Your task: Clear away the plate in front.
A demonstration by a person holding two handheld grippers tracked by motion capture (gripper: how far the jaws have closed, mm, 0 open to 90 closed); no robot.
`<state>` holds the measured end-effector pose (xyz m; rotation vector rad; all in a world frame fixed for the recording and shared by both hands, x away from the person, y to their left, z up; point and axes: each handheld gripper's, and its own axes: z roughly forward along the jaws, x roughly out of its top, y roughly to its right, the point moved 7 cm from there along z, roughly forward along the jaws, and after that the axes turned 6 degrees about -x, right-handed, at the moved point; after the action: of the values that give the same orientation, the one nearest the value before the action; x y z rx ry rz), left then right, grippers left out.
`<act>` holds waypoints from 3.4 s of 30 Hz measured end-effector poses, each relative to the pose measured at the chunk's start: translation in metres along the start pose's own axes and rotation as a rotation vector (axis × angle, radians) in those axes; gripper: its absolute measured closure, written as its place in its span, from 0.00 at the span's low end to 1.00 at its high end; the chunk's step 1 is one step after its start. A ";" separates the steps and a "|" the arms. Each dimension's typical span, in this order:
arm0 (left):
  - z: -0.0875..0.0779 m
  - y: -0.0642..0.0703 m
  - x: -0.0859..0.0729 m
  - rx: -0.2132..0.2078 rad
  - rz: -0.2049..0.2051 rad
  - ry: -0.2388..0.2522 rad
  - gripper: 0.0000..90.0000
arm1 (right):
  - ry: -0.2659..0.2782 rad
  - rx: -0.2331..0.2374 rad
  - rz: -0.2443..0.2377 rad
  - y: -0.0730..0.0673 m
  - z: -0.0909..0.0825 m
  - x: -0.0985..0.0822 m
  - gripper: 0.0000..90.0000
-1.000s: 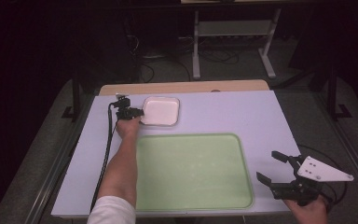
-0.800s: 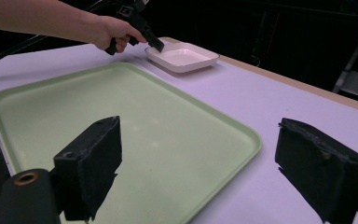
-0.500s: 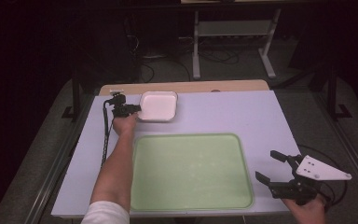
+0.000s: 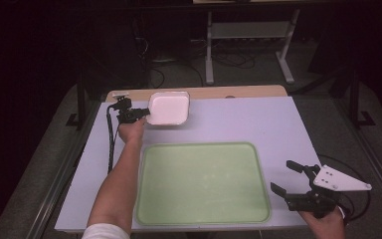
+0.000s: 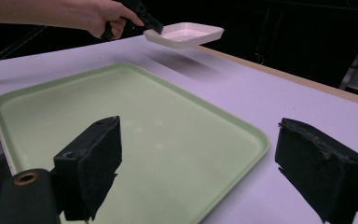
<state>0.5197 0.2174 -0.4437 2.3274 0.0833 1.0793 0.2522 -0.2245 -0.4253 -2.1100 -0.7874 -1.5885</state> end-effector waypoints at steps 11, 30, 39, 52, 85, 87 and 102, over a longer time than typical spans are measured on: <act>-0.016 0.018 0.000 -0.036 -0.004 0.023 0.99 | 0.006 -0.006 0.008 0.003 -0.002 0.000 0.15; -0.045 0.049 -0.006 -0.130 0.029 0.069 0.99 | 0.010 -0.007 0.011 0.002 -0.003 0.000 0.15; -0.058 0.051 -0.017 -0.143 0.023 0.081 0.99 | 0.013 -0.011 0.012 0.003 -0.005 0.000 0.15; -0.071 0.057 -0.028 -0.154 0.015 0.093 0.99 | 0.018 -0.016 0.019 0.005 -0.007 -0.001 0.15; -0.095 0.072 -0.079 -0.163 0.021 0.087 0.99 | 0.026 -0.012 0.012 -0.002 -0.013 -0.002 0.15; -0.097 0.071 -0.083 -0.160 0.024 0.085 0.99 | 0.025 -0.011 0.010 -0.003 -0.014 -0.002 0.15; -0.111 0.076 -0.109 -0.141 0.021 0.088 0.99 | 0.024 -0.008 0.000 -0.010 -0.020 -0.002 0.15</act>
<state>0.3532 0.1751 -0.4221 2.1604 0.0149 1.1597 0.2305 -0.2299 -0.4219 -2.0923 -0.7745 -1.6164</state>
